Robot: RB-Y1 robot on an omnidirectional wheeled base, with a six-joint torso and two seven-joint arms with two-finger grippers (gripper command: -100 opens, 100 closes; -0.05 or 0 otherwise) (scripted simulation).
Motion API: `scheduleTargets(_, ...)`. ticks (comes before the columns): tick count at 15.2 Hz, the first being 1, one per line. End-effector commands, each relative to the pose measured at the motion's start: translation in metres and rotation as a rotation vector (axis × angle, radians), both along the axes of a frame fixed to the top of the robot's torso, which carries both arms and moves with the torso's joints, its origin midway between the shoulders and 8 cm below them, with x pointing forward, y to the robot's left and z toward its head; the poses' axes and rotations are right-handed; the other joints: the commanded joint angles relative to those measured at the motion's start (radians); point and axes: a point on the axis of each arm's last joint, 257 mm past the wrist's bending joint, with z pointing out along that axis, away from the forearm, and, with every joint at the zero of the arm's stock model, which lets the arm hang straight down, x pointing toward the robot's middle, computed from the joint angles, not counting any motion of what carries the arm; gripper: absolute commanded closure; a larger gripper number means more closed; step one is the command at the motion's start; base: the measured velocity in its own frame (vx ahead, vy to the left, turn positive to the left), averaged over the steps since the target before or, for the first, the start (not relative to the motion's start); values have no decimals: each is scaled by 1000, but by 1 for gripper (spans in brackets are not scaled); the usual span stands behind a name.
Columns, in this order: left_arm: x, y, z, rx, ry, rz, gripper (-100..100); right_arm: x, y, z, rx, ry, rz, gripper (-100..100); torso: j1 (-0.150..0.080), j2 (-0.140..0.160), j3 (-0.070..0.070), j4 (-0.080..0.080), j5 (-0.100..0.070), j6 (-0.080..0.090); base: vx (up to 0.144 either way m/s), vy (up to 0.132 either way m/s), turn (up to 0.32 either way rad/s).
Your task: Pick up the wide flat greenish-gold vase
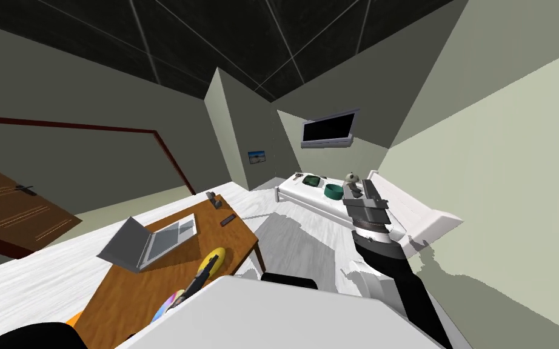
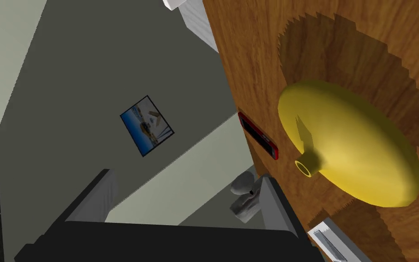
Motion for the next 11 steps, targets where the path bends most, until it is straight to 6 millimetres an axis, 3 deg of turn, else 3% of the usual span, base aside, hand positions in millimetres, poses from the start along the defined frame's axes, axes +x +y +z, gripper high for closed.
scheduleTargets(1,-26,6,-20,0,63,22,-100,0,0,0,0,0,0,0,0,0,0,0,0,0,123,-38,-171)
scheduleTargets(2,-31,8,-25,-2,76,29,-100,0,0,0,0,0,0,0,0,0,0,0,0,0,89,-33,-45)
scheduleTargets(3,-53,17,-35,4,122,41,-100,0,0,0,0,0,0,0,0,1,1,0,0,-1,116,-29,-135)
scheduleTargets(5,-64,20,-44,0,148,55,-100,0,0,0,0,0,0,0,0,0,0,0,0,0,105,-26,-99)
scheduleTargets(6,-88,28,-52,4,195,68,-100,0,0,0,0,0,0,0,0,1,1,0,0,-1,97,-37,-132)
scheduleTargets(9,-98,31,-60,1,219,81,-100,0,0,0,0,0,0,0,1,2,1,0,0,-1,82,-10,-64)
scheduleTargets(10,-123,38,-67,4,266,95,-100,0,0,0,0,0,0,0,1,4,2,1,0,-1,80,-19,-124)
scheduleTargets(11,-134,40,-74,0,288,107,-100,0,0,0,0,0,0,0,1,3,2,1,0,0,104,-17,-146)
